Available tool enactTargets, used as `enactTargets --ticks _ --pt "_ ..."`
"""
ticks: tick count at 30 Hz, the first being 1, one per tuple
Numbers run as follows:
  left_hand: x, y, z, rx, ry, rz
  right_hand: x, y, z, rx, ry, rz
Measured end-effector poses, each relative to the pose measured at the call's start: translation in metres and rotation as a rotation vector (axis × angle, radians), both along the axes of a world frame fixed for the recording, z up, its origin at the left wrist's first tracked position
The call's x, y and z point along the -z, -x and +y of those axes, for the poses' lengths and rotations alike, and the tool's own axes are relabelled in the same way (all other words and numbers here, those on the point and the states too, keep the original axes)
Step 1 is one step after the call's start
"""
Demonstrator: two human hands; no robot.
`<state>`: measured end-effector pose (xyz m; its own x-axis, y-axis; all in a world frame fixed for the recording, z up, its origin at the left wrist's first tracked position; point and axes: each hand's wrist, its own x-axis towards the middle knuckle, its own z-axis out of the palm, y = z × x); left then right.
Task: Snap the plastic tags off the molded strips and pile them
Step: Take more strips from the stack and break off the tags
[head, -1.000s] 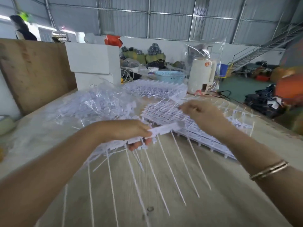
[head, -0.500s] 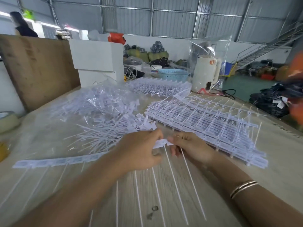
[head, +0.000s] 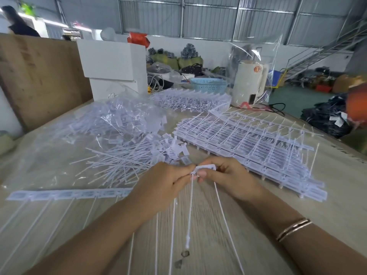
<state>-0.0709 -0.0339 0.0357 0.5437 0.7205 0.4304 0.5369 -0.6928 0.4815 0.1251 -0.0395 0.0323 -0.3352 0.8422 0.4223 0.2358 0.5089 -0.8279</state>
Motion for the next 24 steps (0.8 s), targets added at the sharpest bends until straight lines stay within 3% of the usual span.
enactTargets --ticks 3,5,9,12,16,19,24 --pt "-0.003 0.000 -0.004 0.041 0.185 -0.217 0.001 -0.004 0.002 0.008 -0.008 0.051" --pt "-0.004 0.001 -0.005 -0.006 0.121 -0.170 0.000 -0.007 0.001 0.044 0.049 0.094" --pt "-0.003 0.000 -0.005 -0.100 -0.001 0.001 0.004 -0.015 0.008 0.189 0.039 -0.269" --pt "-0.002 -0.003 -0.004 -0.138 -0.045 0.078 0.006 -0.014 0.011 0.250 -0.004 -0.418" --pt "-0.001 -0.009 -0.005 -0.147 -0.113 0.118 0.000 0.006 0.001 0.218 -0.029 -0.214" --pt "-0.004 -0.011 -0.008 -0.087 -0.113 0.112 -0.002 0.022 -0.008 0.137 -0.037 -0.216" --pt "-0.012 0.005 -0.010 -0.043 -0.086 0.176 -0.004 0.008 -0.004 0.211 0.139 -0.058"
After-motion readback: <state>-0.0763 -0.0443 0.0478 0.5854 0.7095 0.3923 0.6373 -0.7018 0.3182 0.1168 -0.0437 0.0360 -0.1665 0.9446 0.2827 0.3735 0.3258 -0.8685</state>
